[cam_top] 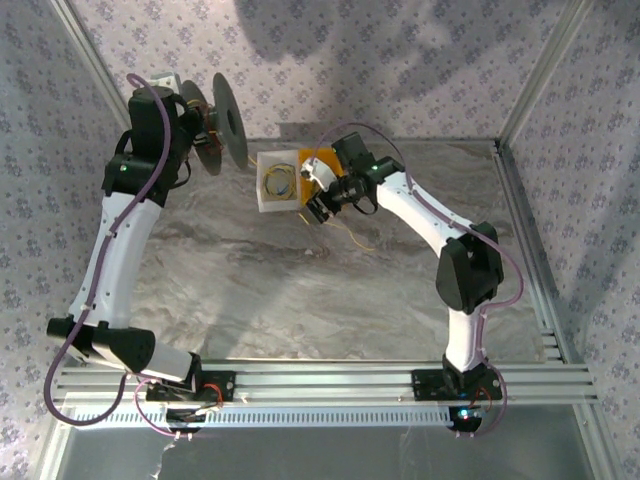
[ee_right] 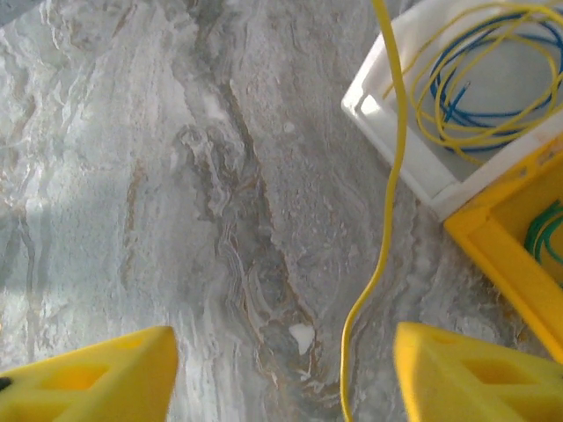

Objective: Wrap the cables

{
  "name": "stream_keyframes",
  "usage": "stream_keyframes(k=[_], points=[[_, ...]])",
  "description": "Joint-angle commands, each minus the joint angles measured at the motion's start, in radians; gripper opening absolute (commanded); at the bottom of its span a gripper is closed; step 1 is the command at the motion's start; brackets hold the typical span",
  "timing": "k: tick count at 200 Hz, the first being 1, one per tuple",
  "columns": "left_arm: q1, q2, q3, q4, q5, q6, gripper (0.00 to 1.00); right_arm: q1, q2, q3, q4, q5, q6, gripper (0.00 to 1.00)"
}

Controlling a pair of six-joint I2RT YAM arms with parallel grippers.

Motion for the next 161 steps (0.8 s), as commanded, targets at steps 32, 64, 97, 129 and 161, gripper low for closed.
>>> stream_keyframes(k=[32,64,97,129,161], points=[[0.005,-0.051,0.013,0.109,0.008,-0.013,0.0,-0.134,-0.203,-0.242,0.039,-0.036,0.009,0.77],[0.007,-0.055,0.011,0.106,0.013,-0.01,0.0,-0.214,-0.251,-0.404,0.054,-0.051,-0.003,0.78],[0.007,-0.054,0.01,0.109,0.021,-0.016,0.0,-0.205,-0.204,-0.507,0.099,-0.018,-0.019,0.77],[0.007,-0.051,0.013,0.108,0.027,-0.019,0.0,-0.184,-0.124,-0.533,0.162,0.003,-0.007,0.73],[0.008,-0.053,0.015,0.106,0.031,-0.018,0.0,-0.166,-0.076,-0.473,0.153,0.074,-0.006,0.7]])
